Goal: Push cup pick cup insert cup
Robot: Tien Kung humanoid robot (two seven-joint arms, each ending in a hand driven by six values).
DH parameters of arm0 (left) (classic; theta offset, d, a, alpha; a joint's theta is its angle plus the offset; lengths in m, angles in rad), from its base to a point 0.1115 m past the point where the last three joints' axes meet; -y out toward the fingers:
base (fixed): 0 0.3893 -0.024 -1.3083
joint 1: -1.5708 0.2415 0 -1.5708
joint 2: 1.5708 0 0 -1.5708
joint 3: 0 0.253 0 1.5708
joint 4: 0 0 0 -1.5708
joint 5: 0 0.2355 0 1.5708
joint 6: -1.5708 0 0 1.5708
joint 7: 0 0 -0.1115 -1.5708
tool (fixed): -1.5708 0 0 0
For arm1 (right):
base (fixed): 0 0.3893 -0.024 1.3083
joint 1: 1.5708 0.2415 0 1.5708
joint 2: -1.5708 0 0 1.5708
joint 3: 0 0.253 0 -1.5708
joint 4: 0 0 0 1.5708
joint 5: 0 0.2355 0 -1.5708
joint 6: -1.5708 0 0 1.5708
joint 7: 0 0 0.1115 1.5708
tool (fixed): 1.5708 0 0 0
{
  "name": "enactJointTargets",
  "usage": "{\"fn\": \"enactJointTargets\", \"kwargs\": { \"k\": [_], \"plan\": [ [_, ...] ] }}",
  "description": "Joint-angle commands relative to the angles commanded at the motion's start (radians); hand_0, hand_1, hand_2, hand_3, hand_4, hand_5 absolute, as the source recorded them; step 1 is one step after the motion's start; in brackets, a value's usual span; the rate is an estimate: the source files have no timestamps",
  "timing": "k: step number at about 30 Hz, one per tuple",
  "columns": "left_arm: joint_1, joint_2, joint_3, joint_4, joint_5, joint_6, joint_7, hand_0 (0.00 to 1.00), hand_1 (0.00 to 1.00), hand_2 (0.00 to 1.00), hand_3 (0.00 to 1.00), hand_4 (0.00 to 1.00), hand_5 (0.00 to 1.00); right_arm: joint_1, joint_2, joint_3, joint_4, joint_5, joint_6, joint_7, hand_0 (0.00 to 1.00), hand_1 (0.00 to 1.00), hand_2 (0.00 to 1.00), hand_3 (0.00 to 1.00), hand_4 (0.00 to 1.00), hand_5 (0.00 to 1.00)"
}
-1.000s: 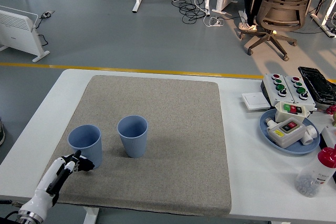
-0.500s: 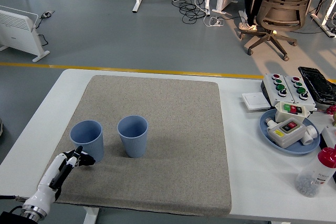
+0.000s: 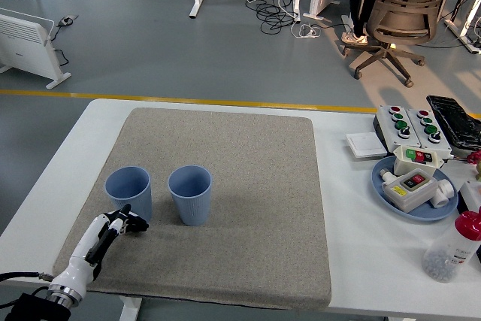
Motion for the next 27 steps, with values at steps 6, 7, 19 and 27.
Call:
{"fn": "enactJointTargets", "kwargs": {
  "k": [6, 7, 19, 27],
  "plan": [
    [-0.046, -0.01, 0.023, 0.04, -0.025, 0.01, -0.014, 0.66, 0.558, 0.492, 0.427, 0.572, 0.998, -0.001, 0.002, -0.005, 0.0, 0.002, 0.0, 0.0, 0.665, 0.604, 0.629, 0.57, 0.094, 0.493],
    [-0.05, -0.011, 0.026, 0.043, -0.028, 0.011, -0.015, 0.66, 0.558, 0.492, 0.427, 0.572, 0.998, -0.001, 0.002, -0.005, 0.0, 0.001, 0.0, 0.0, 0.665, 0.604, 0.629, 0.57, 0.094, 0.493],
    [-0.147, -0.03, 0.098, 0.128, -0.096, 0.02, -0.037, 0.663, 0.557, 0.491, 0.426, 0.566, 0.998, -0.001, 0.005, -0.003, 0.0, -0.006, 0.0, -0.003, 0.665, 0.604, 0.629, 0.57, 0.094, 0.496],
    [-0.245, -0.028, 0.158, 0.203, -0.154, 0.024, -0.051, 0.663, 0.556, 0.491, 0.427, 0.563, 0.998, 0.003, 0.008, -0.01, 0.0, -0.006, 0.0, -0.003, 0.665, 0.604, 0.629, 0.57, 0.096, 0.497]
  ]
}}
